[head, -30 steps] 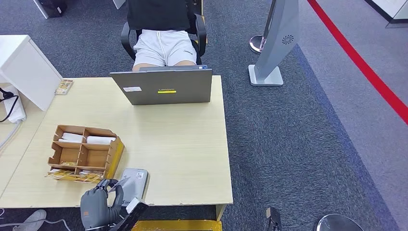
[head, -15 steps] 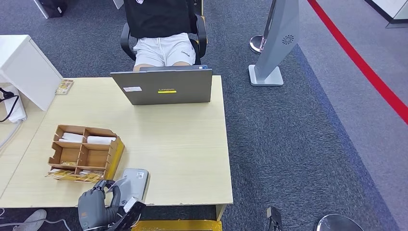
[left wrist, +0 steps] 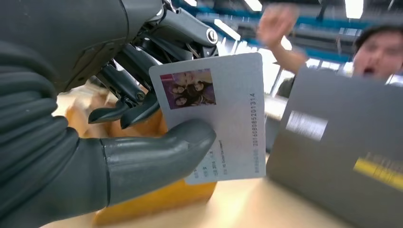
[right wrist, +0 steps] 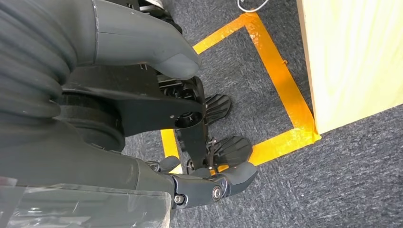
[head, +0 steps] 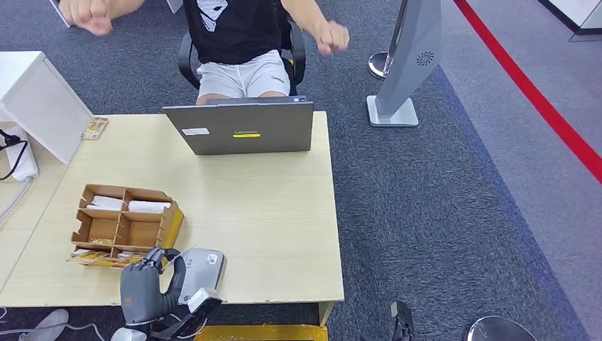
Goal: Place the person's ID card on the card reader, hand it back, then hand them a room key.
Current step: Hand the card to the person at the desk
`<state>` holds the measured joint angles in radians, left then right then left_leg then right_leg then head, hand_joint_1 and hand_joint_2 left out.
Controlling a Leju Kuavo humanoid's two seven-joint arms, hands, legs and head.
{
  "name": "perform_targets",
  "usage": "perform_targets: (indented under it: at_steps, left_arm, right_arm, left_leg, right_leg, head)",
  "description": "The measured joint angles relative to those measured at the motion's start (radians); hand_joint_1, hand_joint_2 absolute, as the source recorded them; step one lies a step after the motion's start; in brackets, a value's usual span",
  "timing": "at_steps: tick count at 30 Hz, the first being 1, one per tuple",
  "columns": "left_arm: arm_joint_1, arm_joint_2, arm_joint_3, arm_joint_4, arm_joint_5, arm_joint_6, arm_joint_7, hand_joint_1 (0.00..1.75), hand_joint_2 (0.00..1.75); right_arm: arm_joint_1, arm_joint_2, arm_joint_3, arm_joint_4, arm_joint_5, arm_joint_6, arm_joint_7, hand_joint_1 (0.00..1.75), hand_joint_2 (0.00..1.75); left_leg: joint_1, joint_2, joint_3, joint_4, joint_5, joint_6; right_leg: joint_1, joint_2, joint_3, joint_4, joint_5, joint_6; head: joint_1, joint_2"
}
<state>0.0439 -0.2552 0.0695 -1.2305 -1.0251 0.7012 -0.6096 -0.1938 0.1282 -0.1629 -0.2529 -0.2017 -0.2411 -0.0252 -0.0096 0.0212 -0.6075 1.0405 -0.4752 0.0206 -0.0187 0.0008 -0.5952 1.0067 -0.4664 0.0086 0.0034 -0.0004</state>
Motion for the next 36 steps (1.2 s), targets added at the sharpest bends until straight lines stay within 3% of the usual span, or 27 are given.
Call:
perform_targets:
  at_steps: [7,12,18,22,26,28,30,32,36]
  left_arm:
    - [-0.076,0.045,-0.14,-0.197,-0.044,0.0,0.101,1.75,1.75]
    - [-0.172,0.077,-0.157,-0.266,-0.058,0.0,0.133,1.75,1.75]
    - [-0.298,0.129,-0.131,-0.254,-0.062,-0.001,0.161,1.75,1.75]
    - [-0.421,0.178,-0.071,-0.154,-0.082,-0.001,0.2,1.75,1.75]
    - [-0.504,0.216,0.003,-0.049,-0.08,-0.001,0.177,1.75,1.75]
    - [-0.522,0.222,0.035,-0.017,-0.079,-0.001,0.155,0.99,1.75]
    - [-0.529,0.224,0.067,0.008,-0.085,-0.001,0.14,0.12,1.75]
    - [-0.529,0.225,0.095,0.027,-0.094,-0.001,0.131,0.0,1.75]
    - [-0.516,0.226,0.127,0.045,-0.093,0.0,0.115,0.0,1.75]
  right_arm:
    - [-0.015,0.007,0.0,0.0,0.02,0.0,0.008,0.0,1.75]
    - [-0.023,0.014,0.001,0.0,0.036,0.0,0.015,0.0,1.75]
    - [-0.031,0.019,0.003,0.0,0.05,0.003,0.023,0.0,1.75]
    - [-0.039,0.023,0.005,0.001,0.06,0.005,0.031,0.0,1.75]
    - [-0.042,0.027,0.006,0.002,0.065,0.005,0.035,0.0,1.75]
    - [-0.043,0.028,0.006,0.002,0.067,0.004,0.035,0.0,1.75]
    - [-0.043,0.029,0.006,0.002,0.067,0.004,0.035,0.0,1.75]
    - [-0.043,0.03,0.006,0.002,0.067,0.003,0.035,0.0,1.75]
    - [-0.042,0.03,0.006,0.002,0.067,0.002,0.035,0.0,1.75]
  left_leg:
    - [0.0,0.0,0.001,0.0,0.001,0.0]
    - [0.001,-0.002,0.001,0.0,0.001,-0.001]
    - [0.001,-0.002,0.0,0.0,0.002,-0.001]
    - [0.001,-0.002,0.001,0.0,0.003,-0.001]
    - [0.001,-0.001,0.001,0.0,0.003,-0.002]
    - [0.001,-0.002,0.001,0.0,0.003,-0.002]
    - [0.001,-0.001,0.001,0.0,0.003,-0.002]
    - [0.001,0.0,0.001,0.0,0.003,-0.002]
    - [0.001,-0.001,0.0,0.0,0.003,-0.002]
  right_leg:
    - [0.0,0.0,0.001,0.0,0.0,0.0]
    - [0.0,-0.002,0.001,0.001,0.0,0.0]
    - [0.001,-0.002,0.001,0.001,0.0,0.0]
    - [0.001,-0.002,0.001,0.001,0.001,-0.001]
    - [0.001,-0.001,0.001,0.002,0.001,-0.002]
    - [0.001,-0.002,0.001,0.002,0.001,-0.002]
    - [0.001,-0.001,0.001,0.002,0.001,-0.002]
    - [0.001,0.0,0.001,0.002,0.001,-0.002]
    - [0.001,0.0,0.001,0.002,0.001,-0.002]
  head:
    - [0.0,0.0]
    - [0.0,0.0]
    - [0.0,0.0]
    - [0.001,0.0]
    - [0.0,0.0]
    - [-0.001,0.0]
    - [0.0,0.0]
    - [0.0,0.0]
    - [0.0,0.0]
